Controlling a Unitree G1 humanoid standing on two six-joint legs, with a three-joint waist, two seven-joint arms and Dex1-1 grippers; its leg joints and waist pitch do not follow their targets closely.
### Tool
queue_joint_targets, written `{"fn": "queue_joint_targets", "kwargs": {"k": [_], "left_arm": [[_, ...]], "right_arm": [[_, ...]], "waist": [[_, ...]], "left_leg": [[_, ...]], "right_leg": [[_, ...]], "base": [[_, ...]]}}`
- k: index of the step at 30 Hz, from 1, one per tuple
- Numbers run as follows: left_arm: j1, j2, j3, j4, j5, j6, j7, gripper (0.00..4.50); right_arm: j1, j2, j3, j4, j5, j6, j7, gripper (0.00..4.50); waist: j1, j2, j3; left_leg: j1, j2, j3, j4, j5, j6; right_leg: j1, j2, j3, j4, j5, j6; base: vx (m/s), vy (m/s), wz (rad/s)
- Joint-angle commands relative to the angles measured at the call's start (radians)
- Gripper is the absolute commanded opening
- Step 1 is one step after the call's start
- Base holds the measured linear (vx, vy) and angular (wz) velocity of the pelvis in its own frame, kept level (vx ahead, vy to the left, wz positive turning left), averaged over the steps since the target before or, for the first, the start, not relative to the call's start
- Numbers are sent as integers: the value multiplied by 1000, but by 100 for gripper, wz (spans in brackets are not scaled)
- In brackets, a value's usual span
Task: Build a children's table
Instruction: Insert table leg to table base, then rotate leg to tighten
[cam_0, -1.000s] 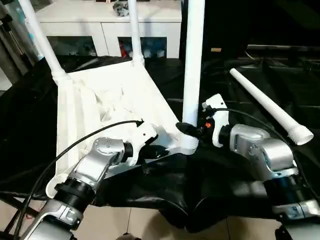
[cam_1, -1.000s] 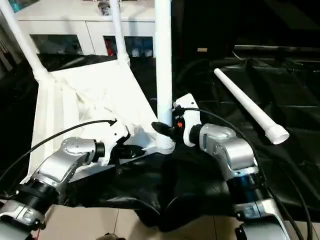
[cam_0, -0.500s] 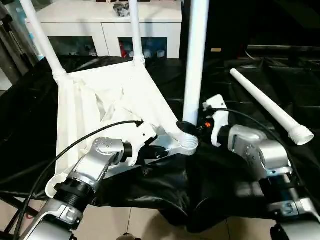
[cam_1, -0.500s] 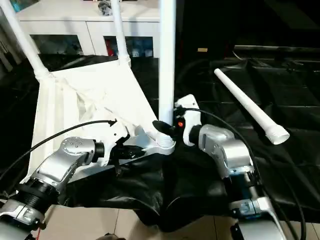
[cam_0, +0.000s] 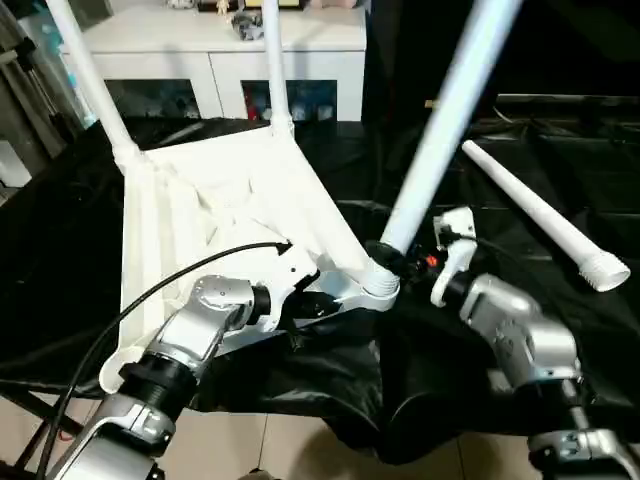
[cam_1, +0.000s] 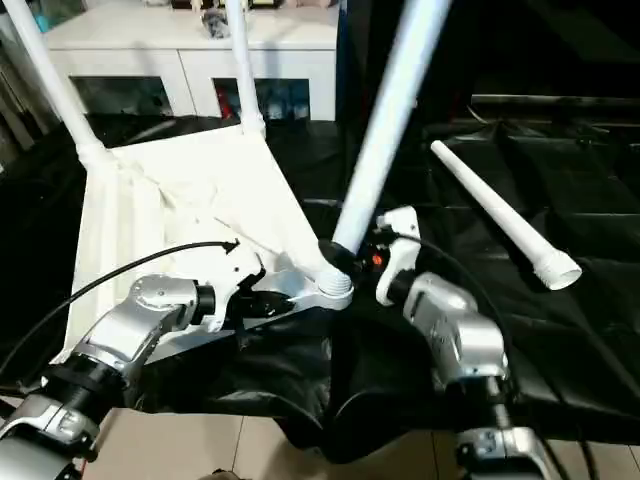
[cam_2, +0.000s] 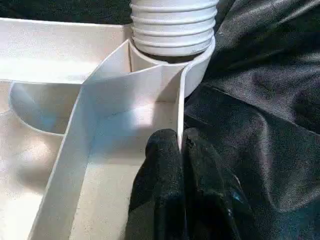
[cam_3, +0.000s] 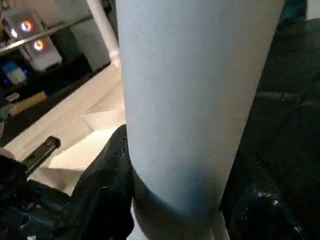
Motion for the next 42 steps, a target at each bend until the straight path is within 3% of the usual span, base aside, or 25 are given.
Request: {"fn": "queue_joint_targets", "kwargs": {"k": [1,5,11,12,13,16,17,19,20,21,23,24,25,26,28,29,30,31,33,35,36,39,42], "left_arm": [[-37,-8,43,10,0,-23,42,0],[-42,-11,44,26,3,-36,44,0],[-44,-9,41,37,16,-55,47,0],[-43,-10,41,37,15,-56,45,0],[-42,-12,40,37,15,-56,45,0],[-39,-15,38,38,16,-61,45,0],[-37,-15,36,35,13,-60,39,0],[-32,-11,31,26,9,-59,16,0],[-30,-9,29,24,9,-59,8,0],[-29,-8,27,21,9,-59,2,0],[-28,-4,23,16,8,-60,-11,0],[-24,10,6,-2,4,-59,-57,0],[-23,15,2,-7,3,-59,-71,0],[-20,28,-11,-25,-1,-56,-108,0],[-18,44,-23,-47,-1,-55,-140,0],[-18,50,-27,-53,0,-57,-148,0],[-18,60,-31,-65,-2,-54,-166,0],[-16,70,-36,-79,-3,-54,-184,0],[-10,88,-42,-103,-7,-56,-213,0],[-3,100,-45,-122,-11,-54,-233,0],[2,110,-47,-137,-13,-56,-250,0],[10,130,-53,-163,-16,-60,-281,0],[18,149,-55,-199,-29,-50,-316,0]], "right_arm": [[56,7,23,67,-45,-3,-19,189],[83,3,62,53,-105,-79,-32,189],[81,-28,178,-6,-211,-101,-31,189],[72,-27,189,-7,-217,-96,-30,189],[66,-25,194,-7,-219,-93,-29,188],[41,-21,204,8,-225,-83,-13,188],[26,-22,210,19,-224,-74,5,188],[-6,-25,216,46,-213,-52,46,188],[-15,-27,218,55,-211,-49,59,188],[-23,-30,220,65,-210,-50,70,188],[-38,-34,220,83,-207,-53,91,188],[-72,-41,214,125,-187,-46,151,188],[-81,-42,211,136,-182,-43,168,188],[-103,-54,213,165,-179,-45,215,188],[-121,-73,226,188,-186,-52,268,188],[-126,-81,233,194,-189,-54,288,188],[-129,-93,241,196,-190,-55,320,188],[-128,-103,249,194,-189,-52,350,188],[-123,-119,261,186,-189,-49,395,188],[-118,-131,274,182,-195,-58,422,188],[-114,-140,285,184,-203,-72,448,188],[-105,-155,301,182,-213,-93,495,188],[-90,-171,315,166,-217,-101,537,188]], "waist": [[-7,-9,-51],[-11,-9,-48],[-18,-9,-44],[-20,-9,-44],[-25,-18,-43],[-29,-13,-43],[-30,-21,-44],[-36,-14,-44],[-36,-14,-44],[-37,-24,-44],[-35,-20,-43],[-33,-27,-44],[-33,-26,-47],[-30,-34,-47],[-26,-33,-51],[-26,-33,-51],[-23,-31,-53],[-20,-41,-56],[-15,-47,-58],[-11,-43,-59],[-5,-48,-62],[2,-50,-63],[7,-50,-59]], "left_leg": [[27,42,-23,-83,-353,-5],[28,40,-25,-85,-384,-9],[32,37,-29,-85,-419,-11],[31,37,-30,-86,-426,-11],[31,36,-30,-86,-432,-8],[32,37,-32,-88,-429,-1],[30,38,-32,-89,-425,2],[21,40,-36,-97,-426,3],[27,41,-34,-96,-443,1],[27,39,-33,-94,-438,3],[28,40,-32,-93,-434,4],[28,41,-31,-93,-422,9],[29,43,-31,-92,-416,10],[23,44,-28,-94,-396,14],[19,49,-28,-95,-362,17],[19,49,-28,-95,-362,17],[22,51,-24,-95,-342,18],[20,52,-20,-95,-309,26],[20,53,-18,-92,-278,38],[22,55,-16,-90,-255,44],[18,56,-15,-89,-214,53],[21,57,-12,-86,-191,59],[23,59,-12,-89,-205,56]], "right_leg": [[21,-77,34,-106,-469,-147],[18,-77,33,-111,-508,-134],[11,-78,30,-123,-611,-94],[11,-78,29,-124,-620,-89],[10,-77,28,-127,-630,-86],[9,-80,26,-131,-635,-85],[12,-80,25,-131,-626,-87],[19,-79,22,-124,-583,-101],[13,-79,23,-125,-580,-106],[16,-81,25,-124,-580,-111],[13,-84,26,-127,-590,-111],[14,-85,28,-126,-585,-113],[13,-85,30,-123,-566,-124],[16,-85,32,-121,-535,-132],[23,-85,34,-107,-455,-160],[23,-85,34,-107,-455,-160],[21,-82,36,-104,-393,-180],[27,-80,36,-94,-306,-209],[31,-82,37,-87,-258,-227],[31,-80,37,-84,-224,-237],[36,-78,35,-74,-157,-254],[37,-79,34,-69,-110,-267],[37,-79,34,-70,-133,-266]], "base": [[0,0,0],[0,0,0],[0,0,0],[0,0,0],[0,0,0],[0,0,0],[0,0,0],[0,0,0],[0,0,0],[0,0,0],[0,0,0],[0,0,0],[0,0,0],[0,0,0],[0,0,0],[0,0,0],[0,0,0],[55,-10,3],[55,-9,3],[57,-8,4],[53,-3,1],[0,0,0],[0,0,0]]}}
